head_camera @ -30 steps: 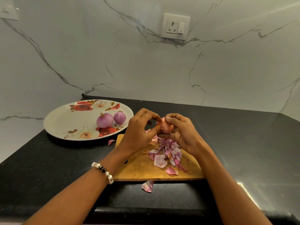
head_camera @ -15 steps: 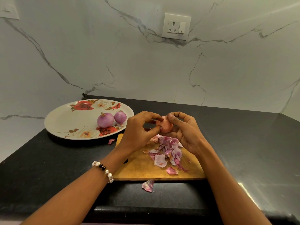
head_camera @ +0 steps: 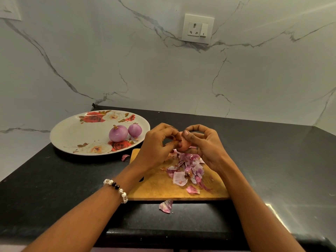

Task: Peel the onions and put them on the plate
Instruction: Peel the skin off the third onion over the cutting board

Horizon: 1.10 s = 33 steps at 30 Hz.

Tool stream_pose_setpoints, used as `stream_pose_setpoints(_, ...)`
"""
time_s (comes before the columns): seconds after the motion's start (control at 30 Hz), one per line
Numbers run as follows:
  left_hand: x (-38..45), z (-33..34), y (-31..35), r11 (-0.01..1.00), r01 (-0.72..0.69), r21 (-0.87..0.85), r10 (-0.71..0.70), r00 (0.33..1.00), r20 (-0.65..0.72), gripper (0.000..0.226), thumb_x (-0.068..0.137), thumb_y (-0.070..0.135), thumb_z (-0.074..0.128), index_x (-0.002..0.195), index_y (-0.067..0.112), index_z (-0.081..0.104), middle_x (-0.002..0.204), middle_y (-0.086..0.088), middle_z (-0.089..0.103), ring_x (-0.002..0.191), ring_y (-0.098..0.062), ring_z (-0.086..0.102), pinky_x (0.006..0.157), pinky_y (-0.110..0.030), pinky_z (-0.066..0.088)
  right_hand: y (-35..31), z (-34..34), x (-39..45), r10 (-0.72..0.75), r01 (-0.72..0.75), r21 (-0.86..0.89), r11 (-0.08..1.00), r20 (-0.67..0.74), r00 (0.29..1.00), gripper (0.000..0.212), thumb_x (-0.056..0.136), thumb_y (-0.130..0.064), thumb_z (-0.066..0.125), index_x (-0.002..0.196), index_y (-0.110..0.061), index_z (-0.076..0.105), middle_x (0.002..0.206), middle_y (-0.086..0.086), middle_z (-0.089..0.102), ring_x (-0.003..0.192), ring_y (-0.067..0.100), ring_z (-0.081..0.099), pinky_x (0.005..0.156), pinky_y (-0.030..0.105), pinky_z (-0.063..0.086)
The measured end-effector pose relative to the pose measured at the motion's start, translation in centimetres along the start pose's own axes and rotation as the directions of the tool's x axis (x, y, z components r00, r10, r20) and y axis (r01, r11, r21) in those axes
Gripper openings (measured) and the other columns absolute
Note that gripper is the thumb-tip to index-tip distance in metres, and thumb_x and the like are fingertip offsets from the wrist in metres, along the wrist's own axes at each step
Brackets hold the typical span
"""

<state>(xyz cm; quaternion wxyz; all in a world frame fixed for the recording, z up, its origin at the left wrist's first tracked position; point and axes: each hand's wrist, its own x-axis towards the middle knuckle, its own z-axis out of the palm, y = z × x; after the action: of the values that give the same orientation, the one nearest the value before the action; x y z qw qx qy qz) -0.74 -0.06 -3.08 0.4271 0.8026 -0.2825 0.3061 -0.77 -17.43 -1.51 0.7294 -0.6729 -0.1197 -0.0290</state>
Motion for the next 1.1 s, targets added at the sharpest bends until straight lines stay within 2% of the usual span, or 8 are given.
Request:
stream_pose_setpoints(0.3, 0.0, 0.3, -0.3, 0.999, 0.028, 0.028, -0.031, 0.995, 0.099, 0.019, 0.083, -0.005, 0.060, 0.096, 0.009, 0.063, 0.105, 0.001, 0.050, 0.092, -0.009, 0.051, 0.079, -0.007, 0.044, 0.1, 0.0, 0.1, 0.023, -0.023, -0.034, 0.999, 0.006, 1.000, 0.035, 0.076, -0.024, 0.071, 0.104, -0.005, 0.063, 0.093, 0.016, 0.072, 0.087, 0.034, 0.073, 0.066, 0.041, 0.063)
stream_pose_setpoints(0.47, 0.1, 0.1, -0.1, 1.000, 0.028, 0.011, -0.029, 0.993, 0.114, 0.018, 0.086, -0.006, 0.056, 0.097, 0.008, 0.061, 0.107, 0.001, 0.047, 0.095, -0.005, 0.049, 0.080, -0.004, 0.043, 0.3, -0.2, 0.2, 0.046, -0.046, 0.019, 0.999, -0.011, 0.999, 0.035, 0.077, -0.025, 0.070, 0.105, -0.006, 0.063, 0.103, 0.020, 0.071, 0.094, 0.038, 0.071, 0.074, 0.053, 0.061)
stream_pose_setpoints(0.6, 0.3, -0.1, -0.2, 0.999, 0.033, -0.008, -0.032, 0.997, 0.075, 0.020, 0.085, -0.009, 0.054, 0.095, 0.007, 0.060, 0.106, 0.000, 0.049, 0.093, -0.011, 0.053, 0.078, -0.010, 0.048, 0.1, -0.1, 0.3, 0.088, -0.078, 0.108, 0.991, -0.095, 0.992, 0.041, 0.075, -0.026, 0.070, 0.109, -0.004, 0.062, 0.120, 0.021, 0.061, 0.104, 0.040, 0.068, 0.072, 0.051, 0.062)
stream_pose_setpoints(0.7, 0.4, -0.3, -0.1, 0.997, 0.075, -0.034, -0.074, 0.997, 0.027, 0.015, 0.087, -0.006, 0.054, 0.093, 0.007, 0.059, 0.097, -0.004, 0.057, 0.084, -0.015, 0.059, 0.071, -0.014, 0.051, -0.1, -0.3, 0.4, 0.116, -0.087, 0.218, 0.972, -0.124, 0.985, 0.031, 0.086, -0.021, 0.065, 0.109, -0.002, 0.060, 0.120, 0.022, 0.061, 0.098, 0.040, 0.070, 0.072, 0.051, 0.062)
stream_pose_setpoints(0.8, 0.4, -0.6, 0.0, 0.989, 0.126, -0.072, -0.127, 0.992, -0.018, 0.011, 0.090, 0.002, 0.058, 0.092, 0.014, 0.058, 0.082, 0.005, 0.063, 0.078, -0.007, 0.062, 0.069, -0.011, 0.050, -0.1, -0.5, 0.5, 0.127, -0.082, 0.251, 0.965, -0.171, 0.977, 0.019, 0.096, -0.017, 0.058, 0.107, -0.002, 0.059, 0.121, 0.023, 0.060, 0.096, 0.037, 0.071, 0.070, 0.047, 0.063)
stream_pose_setpoints(0.9, 0.3, -0.8, 0.1, 0.988, 0.134, -0.080, -0.138, 0.989, -0.045, 0.015, 0.087, 0.006, 0.063, 0.090, 0.020, 0.058, 0.079, 0.014, 0.061, 0.076, 0.001, 0.061, 0.068, -0.007, 0.048, -0.1, -0.5, 0.6, 0.144, -0.095, 0.253, 0.963, -0.181, 0.973, 0.017, 0.098, -0.017, 0.057, 0.105, -0.003, 0.060, 0.122, 0.024, 0.059, 0.095, 0.036, 0.071, 0.069, 0.044, 0.063)
stream_pose_setpoints(1.0, 0.3, -0.7, 0.2, 0.995, 0.086, -0.058, -0.088, 0.995, -0.048, 0.016, 0.084, 0.008, 0.069, 0.093, 0.019, 0.061, 0.085, 0.012, 0.063, 0.080, 0.000, 0.061, 0.066, -0.005, 0.045, -0.1, -0.4, 0.5, 0.156, -0.121, 0.221, 0.968, -0.147, 0.977, 0.020, 0.096, -0.017, 0.059, 0.110, -0.002, 0.061, 0.121, 0.023, 0.060, 0.099, 0.037, 0.070, 0.069, 0.043, 0.063)
stream_pose_setpoints(1.1, 0.3, -0.5, 0.0, 1.000, 0.015, -0.005, -0.015, 0.999, -0.051, 0.017, 0.077, 0.014, 0.077, 0.092, 0.014, 0.069, 0.098, 0.005, 0.059, 0.086, -0.005, 0.058, 0.070, -0.005, 0.044, -0.1, -0.3, 0.4, 0.145, -0.127, 0.180, 0.975, -0.091, 0.985, 0.041, 0.084, -0.023, 0.067, 0.118, -0.001, 0.060, 0.124, 0.022, 0.059, 0.106, 0.040, 0.067, 0.069, 0.044, 0.063)
